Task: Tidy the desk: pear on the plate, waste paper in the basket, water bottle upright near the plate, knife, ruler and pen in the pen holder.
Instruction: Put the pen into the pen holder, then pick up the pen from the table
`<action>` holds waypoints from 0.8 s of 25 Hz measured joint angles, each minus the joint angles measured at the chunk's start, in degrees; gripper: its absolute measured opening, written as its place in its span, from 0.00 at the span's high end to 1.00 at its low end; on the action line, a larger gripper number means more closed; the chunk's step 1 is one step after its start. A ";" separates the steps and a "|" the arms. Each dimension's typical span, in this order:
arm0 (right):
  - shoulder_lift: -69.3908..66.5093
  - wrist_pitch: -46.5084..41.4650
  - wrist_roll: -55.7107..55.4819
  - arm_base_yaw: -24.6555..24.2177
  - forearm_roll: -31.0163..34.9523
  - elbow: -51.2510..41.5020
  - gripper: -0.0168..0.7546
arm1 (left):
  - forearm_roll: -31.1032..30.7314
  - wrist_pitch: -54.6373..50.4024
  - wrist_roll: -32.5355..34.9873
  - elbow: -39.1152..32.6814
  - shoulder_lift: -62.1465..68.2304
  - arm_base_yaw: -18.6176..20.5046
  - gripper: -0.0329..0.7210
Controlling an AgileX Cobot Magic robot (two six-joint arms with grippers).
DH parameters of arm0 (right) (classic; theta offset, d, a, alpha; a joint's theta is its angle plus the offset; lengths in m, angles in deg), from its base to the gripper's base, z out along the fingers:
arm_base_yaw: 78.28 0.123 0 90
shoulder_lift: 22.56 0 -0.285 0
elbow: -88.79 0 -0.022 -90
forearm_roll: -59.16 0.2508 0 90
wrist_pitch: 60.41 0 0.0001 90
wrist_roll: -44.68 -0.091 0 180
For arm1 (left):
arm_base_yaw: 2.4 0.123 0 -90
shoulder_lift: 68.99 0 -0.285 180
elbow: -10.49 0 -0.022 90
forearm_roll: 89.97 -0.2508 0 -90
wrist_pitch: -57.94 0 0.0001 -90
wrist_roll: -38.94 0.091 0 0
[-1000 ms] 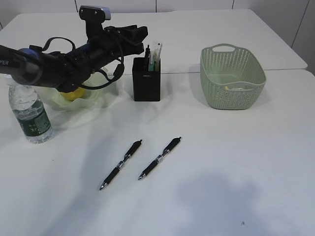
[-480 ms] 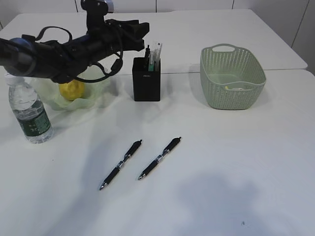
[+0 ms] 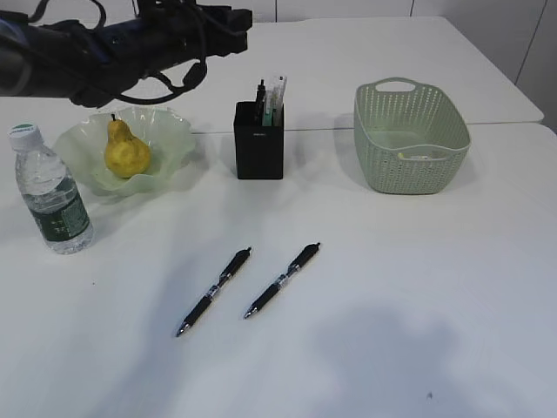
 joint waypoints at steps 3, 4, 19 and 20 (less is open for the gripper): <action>0.00 0.00 0.00 0.00 0.14 0.00 0.59 | -0.98 -2.73 -0.80 0.00 -1.52 -0.09 0.61; 0.00 0.00 0.00 0.00 0.14 0.00 0.59 | -1.56 -3.77 -0.89 0.00 -1.99 -0.34 0.61; 0.00 0.00 0.00 0.00 1.13 0.00 0.59 | -1.73 -23.67 -3.88 0.00 -8.44 -7.38 0.61; 0.00 0.00 0.00 0.00 1.13 0.00 0.59 | -1.28 -24.66 -3.91 0.00 -8.66 -7.75 0.61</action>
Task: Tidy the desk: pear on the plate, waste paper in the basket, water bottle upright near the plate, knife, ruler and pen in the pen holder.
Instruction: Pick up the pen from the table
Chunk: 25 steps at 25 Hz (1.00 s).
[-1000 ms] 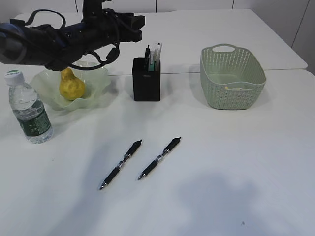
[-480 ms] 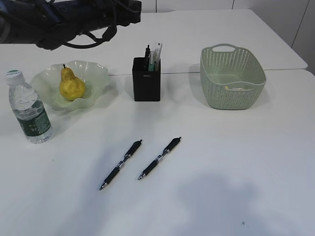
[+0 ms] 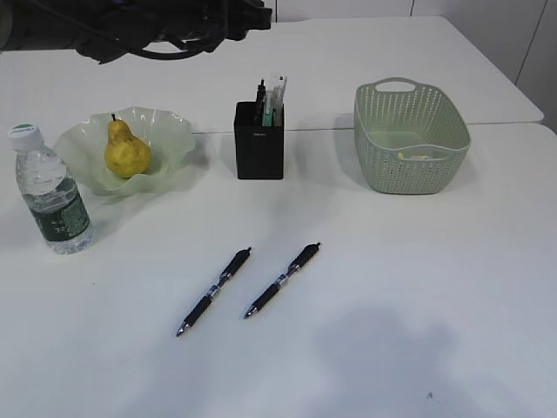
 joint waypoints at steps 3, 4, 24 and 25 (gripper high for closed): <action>0.00 0.00 0.00 0.00 0.09 0.00 0.59 | 3.08 -2.85 -0.10 0.00 -1.00 -1.39 0.61; 0.00 0.00 0.00 0.00 0.09 0.00 0.59 | 4.55 -3.64 -0.10 0.00 -1.10 -1.68 0.61; 0.00 0.00 0.00 0.00 0.09 0.00 0.59 | 26.56 -27.78 -1.15 0.00 -6.77 -3.78 0.63; 0.00 0.00 0.00 0.00 0.09 0.00 0.59 | 26.67 -28.87 -1.15 0.00 -7.43 -4.23 0.63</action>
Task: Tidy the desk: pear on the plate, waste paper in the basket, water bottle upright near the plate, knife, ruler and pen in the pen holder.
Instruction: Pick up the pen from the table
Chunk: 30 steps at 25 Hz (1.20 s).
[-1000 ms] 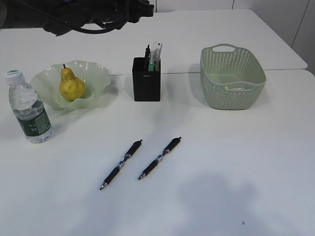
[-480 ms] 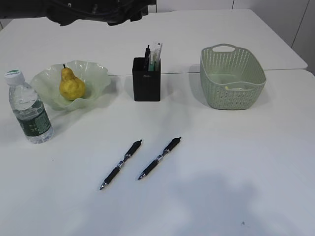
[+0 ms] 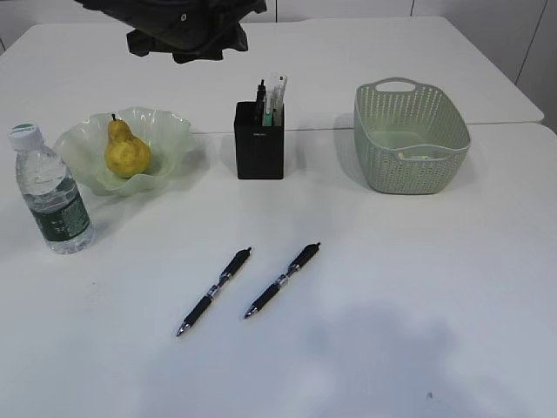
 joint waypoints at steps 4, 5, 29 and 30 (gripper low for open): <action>0.00 0.00 0.00 0.00 0.00 0.00 0.59 | 0.59 -4.59 0.00 0.00 -2.37 -1.68 0.64; 0.00 0.00 0.00 0.00 0.00 0.00 0.59 | 0.96 -5.71 -0.03 0.00 -2.86 -1.97 0.64; 0.00 0.00 0.00 0.00 0.33 0.00 0.59 | 12.49 -39.42 20.79 0.00 -6.31 -2.33 0.64; 0.00 0.00 0.00 0.00 0.33 0.00 0.59 | 13.13 -40.85 21.84 0.00 -6.31 -2.33 0.64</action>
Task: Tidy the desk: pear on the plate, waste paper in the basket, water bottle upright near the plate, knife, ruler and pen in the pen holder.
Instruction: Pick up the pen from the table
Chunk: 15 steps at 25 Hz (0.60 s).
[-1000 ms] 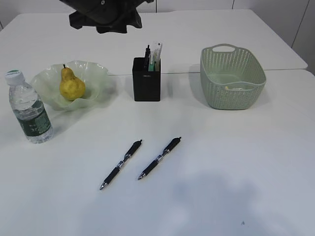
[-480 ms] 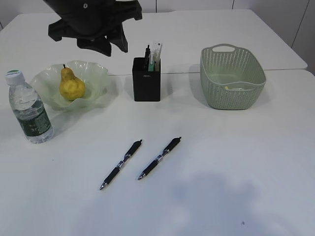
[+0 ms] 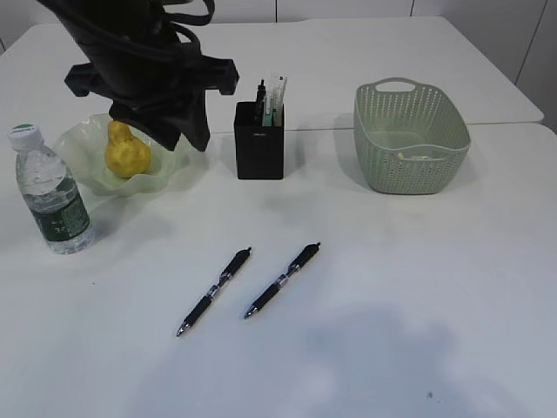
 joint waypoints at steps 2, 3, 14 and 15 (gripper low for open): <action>0.00 0.00 0.00 0.00 0.00 0.00 0.59 | 0.66 -2.67 1.98 0.00 0.00 0.00 0.64; 0.00 -0.28 0.00 0.00 0.00 0.00 0.59 | 0.89 -3.62 2.80 0.00 0.00 0.00 0.64; -5.65 -5.42 0.00 0.00 0.10 0.00 0.59 | 1.69 -6.19 10.73 0.00 0.00 0.00 0.64; -6.26 -5.57 0.00 0.00 0.00 0.00 0.59 | 2.10 -6.19 11.98 0.00 0.00 0.00 0.64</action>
